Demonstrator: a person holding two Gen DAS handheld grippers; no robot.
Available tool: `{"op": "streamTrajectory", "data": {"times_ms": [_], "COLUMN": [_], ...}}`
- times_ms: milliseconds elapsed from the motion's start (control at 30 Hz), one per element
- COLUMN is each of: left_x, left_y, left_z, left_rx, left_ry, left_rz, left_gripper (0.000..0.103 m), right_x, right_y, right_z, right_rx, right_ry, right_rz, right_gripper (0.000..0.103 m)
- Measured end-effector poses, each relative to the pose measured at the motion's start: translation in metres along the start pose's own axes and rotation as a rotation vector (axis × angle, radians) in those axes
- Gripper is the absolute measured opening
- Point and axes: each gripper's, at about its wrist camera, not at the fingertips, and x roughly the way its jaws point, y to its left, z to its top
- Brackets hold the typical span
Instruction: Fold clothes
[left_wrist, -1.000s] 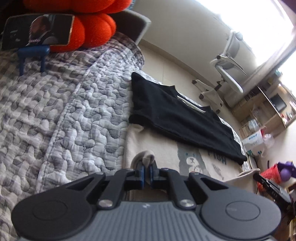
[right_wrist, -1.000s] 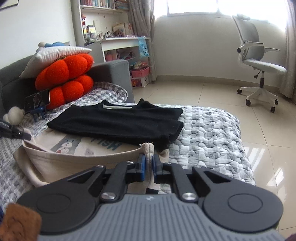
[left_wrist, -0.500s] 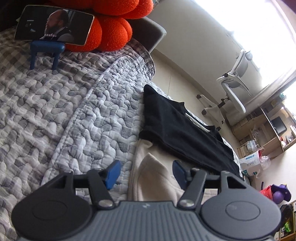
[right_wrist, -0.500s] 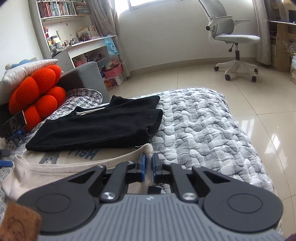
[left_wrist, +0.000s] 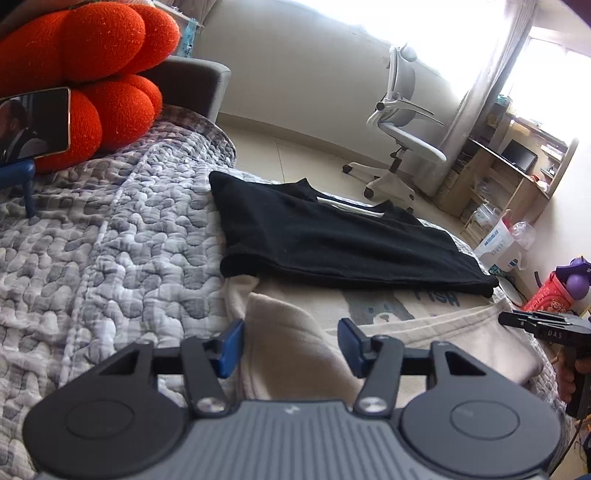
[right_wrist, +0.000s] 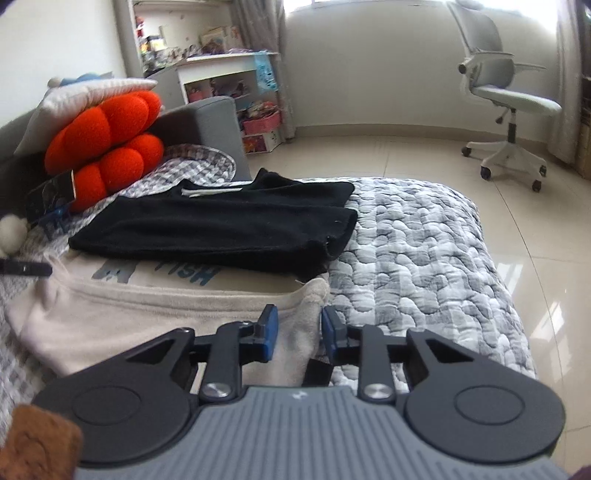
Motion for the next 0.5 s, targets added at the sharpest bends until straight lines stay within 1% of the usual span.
{"op": "streamTrajectory", "data": {"times_ms": [33, 67, 133, 167, 200, 300, 400, 500], "left_x": [0.001, 0.003, 0.002, -0.003, -0.009, -0.036, -0.067, -0.099], "left_y": [-0.001, 0.0, 0.0, -0.002, -0.003, -0.005, -0.008, -0.012], "left_z": [-0.001, -0.002, -0.005, -0.006, -0.007, -0.009, -0.015, -0.026], "left_rx": [0.013, 0.008, 0.001, 0.001, -0.004, -0.054, -0.106, -0.12], "left_ry": [0.001, 0.011, 0.009, -0.007, -0.024, -0.078, -0.122, -0.171], "left_rz": [0.001, -0.005, -0.001, 0.001, -0.001, -0.044, -0.098, -0.148], "left_gripper": [0.018, 0.012, 0.011, 0.011, 0.011, 0.011, 0.01, 0.01], "right_x": [0.001, 0.002, 0.001, -0.003, -0.009, -0.033, -0.065, -0.102], "right_y": [0.002, 0.003, 0.004, 0.002, 0.001, 0.002, 0.007, 0.014], "right_z": [0.0, 0.0, -0.001, -0.001, -0.002, -0.006, -0.011, -0.018], "right_rx": [-0.024, -0.043, -0.059, -0.037, -0.01, 0.049, 0.086, 0.078], "right_ry": [0.002, 0.001, -0.011, -0.029, -0.05, -0.108, -0.175, -0.234], "right_rz": [-0.004, -0.011, -0.03, -0.034, -0.034, -0.012, 0.028, 0.09], "right_gripper": [0.03, 0.03, 0.012, 0.011, 0.006, 0.006, 0.006, 0.006]}}
